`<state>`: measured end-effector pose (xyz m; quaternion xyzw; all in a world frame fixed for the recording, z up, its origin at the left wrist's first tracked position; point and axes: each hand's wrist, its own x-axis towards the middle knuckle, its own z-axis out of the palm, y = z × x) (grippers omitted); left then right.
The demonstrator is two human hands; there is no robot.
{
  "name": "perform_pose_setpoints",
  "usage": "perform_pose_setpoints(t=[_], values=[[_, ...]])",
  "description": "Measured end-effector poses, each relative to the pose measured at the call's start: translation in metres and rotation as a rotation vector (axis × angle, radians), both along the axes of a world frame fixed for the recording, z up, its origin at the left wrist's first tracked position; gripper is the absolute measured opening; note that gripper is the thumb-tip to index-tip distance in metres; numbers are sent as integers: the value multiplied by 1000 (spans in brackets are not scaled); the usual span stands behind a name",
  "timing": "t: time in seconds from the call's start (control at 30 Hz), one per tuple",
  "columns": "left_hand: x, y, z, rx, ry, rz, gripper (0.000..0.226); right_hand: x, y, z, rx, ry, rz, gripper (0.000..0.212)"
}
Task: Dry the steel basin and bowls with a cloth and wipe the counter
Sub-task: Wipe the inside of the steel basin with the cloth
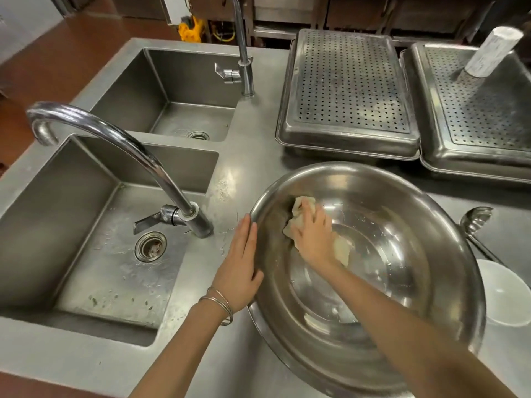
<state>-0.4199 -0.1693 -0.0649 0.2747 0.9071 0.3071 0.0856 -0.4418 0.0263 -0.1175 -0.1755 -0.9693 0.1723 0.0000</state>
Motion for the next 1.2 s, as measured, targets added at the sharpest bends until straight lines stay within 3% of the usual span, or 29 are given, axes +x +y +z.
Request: perform_pose_setpoints(t=[0.13, 0.23, 0.33, 0.4, 0.53, 0.6, 0.7, 0.8, 0.9, 0.97, 1.03, 1.17, 1.2], values=[[-2, -1, -4, 107, -53, 15, 82, 45, -33, -17, 47, 86, 366, 63], [-8, -3, -2, 108, -50, 0, 80, 74, -12, -9, 11, 19, 778, 61], [-13, -5, 2, 94, -37, -4, 81, 79, 27, 1, 239, 30, 1163, 59], [-10, -7, 3, 80, -20, 26, 80, 70, 45, 9, 310, 37, 997, 58], [22, -4, 7, 151, -92, 123, 91, 32, 61, 17, 177, -139, 214, 66], [29, -1, 7, 133, -63, 130, 95, 18, 50, 13, 134, -123, 8, 65], [16, -1, 5, 81, -67, 105, 98, 25, 11, -6, 191, -128, 147, 65], [-5, -8, 6, 16, -48, 44, 95, 65, -24, -12, 130, -17, 511, 64], [-28, -15, 6, -69, -11, -38, 91, 95, -13, -11, 29, -26, 930, 66], [-40, -14, 6, -103, -3, -84, 89, 95, 6, -5, 101, -25, 1147, 64], [-42, -12, 6, -97, -2, -88, 88, 88, 22, -3, 239, 14, 1062, 67], [-2, -19, 7, 53, -41, 28, 87, 76, 43, -5, 237, -130, 311, 64], [12, -21, 5, 108, -52, 56, 88, 77, 42, -7, 239, -116, 211, 62]])
